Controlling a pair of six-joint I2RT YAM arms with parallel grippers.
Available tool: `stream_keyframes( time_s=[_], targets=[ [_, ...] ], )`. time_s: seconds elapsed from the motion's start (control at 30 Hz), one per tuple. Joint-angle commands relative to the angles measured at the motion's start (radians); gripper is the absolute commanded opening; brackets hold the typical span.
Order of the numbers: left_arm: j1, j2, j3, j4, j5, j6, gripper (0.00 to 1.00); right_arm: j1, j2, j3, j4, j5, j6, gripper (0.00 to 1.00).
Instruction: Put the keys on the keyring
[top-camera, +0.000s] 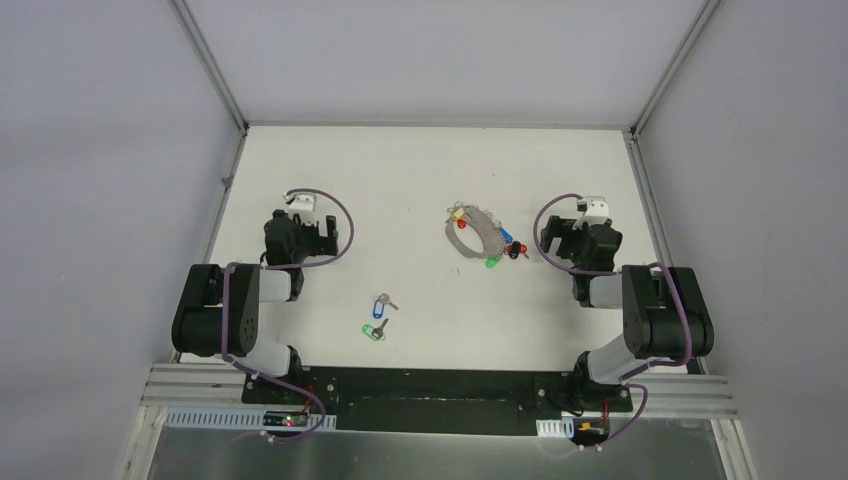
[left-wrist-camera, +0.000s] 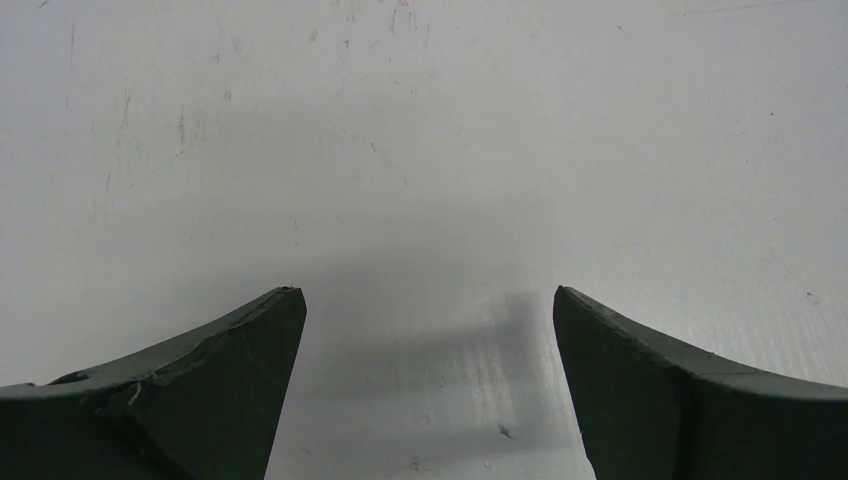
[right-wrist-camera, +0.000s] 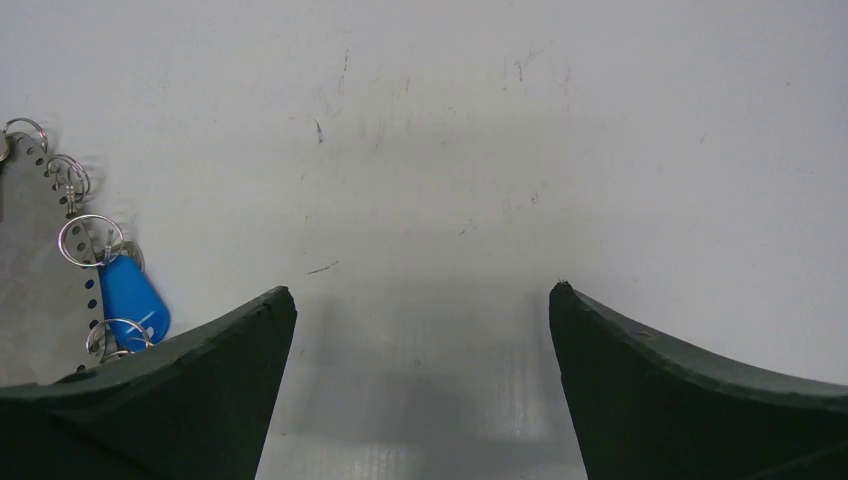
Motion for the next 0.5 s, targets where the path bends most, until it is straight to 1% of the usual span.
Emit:
stream_keyframes(
  time_s=[0.0, 0.33, 0.37, 0.4, 0.43, 0.47],
  targets=[
    [-0.01, -0.001, 0.025, 0.034, 0.005, 0.013, 0.99, -0.003, -0.001, 0.021, 0.044, -0.008, -0.003, 1.0],
    [-0.009, -0.004, 0.025, 0.042, 0.005, 0.013, 0.99, -0.004, 0.0, 0.021, 0.044, -0.007, -0.003, 1.0],
    [-0.009, -0.033, 0.041, -0.004, 0.009, 0.016, 0.99, -0.004, 0.0, 0.022, 0.043, -0.007, -0.004, 1.0],
    [-0.009, -0.097, 0.083, -0.124, 0.017, 0.014, 0.99, -0.004, 0.0, 0.021, 0.044, -0.006, -0.005, 1.0],
    [-0.009, -0.163, 0.15, -0.311, 0.007, -0.013, 0.99, -0.004, 0.0, 0.021, 0.044, -0.007, -0.004, 1.0],
    [-0.009, -0.224, 0.235, -0.484, -0.034, -0.053, 0.99, -0.004, 0.0, 0.021, 0.044, -0.006, -0.004, 1.0]
  ],
)
